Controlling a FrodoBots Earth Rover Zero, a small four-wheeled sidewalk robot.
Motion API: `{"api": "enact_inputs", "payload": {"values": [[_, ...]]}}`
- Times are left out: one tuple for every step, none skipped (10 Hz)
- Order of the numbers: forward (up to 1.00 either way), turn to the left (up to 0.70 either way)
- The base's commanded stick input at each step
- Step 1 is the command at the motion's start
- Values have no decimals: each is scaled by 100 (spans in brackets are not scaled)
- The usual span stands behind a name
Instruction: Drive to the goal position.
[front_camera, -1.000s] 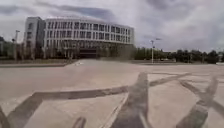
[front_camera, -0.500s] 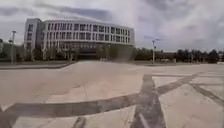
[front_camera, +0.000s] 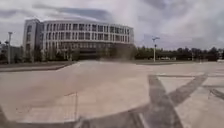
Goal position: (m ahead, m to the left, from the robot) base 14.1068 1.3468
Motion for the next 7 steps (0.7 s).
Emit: {"api": "enact_inputs", "payload": {"values": [[100, 0], [100, 0], [100, 0], [100, 14], [100, 27], [100, 10], [100, 0]]}}
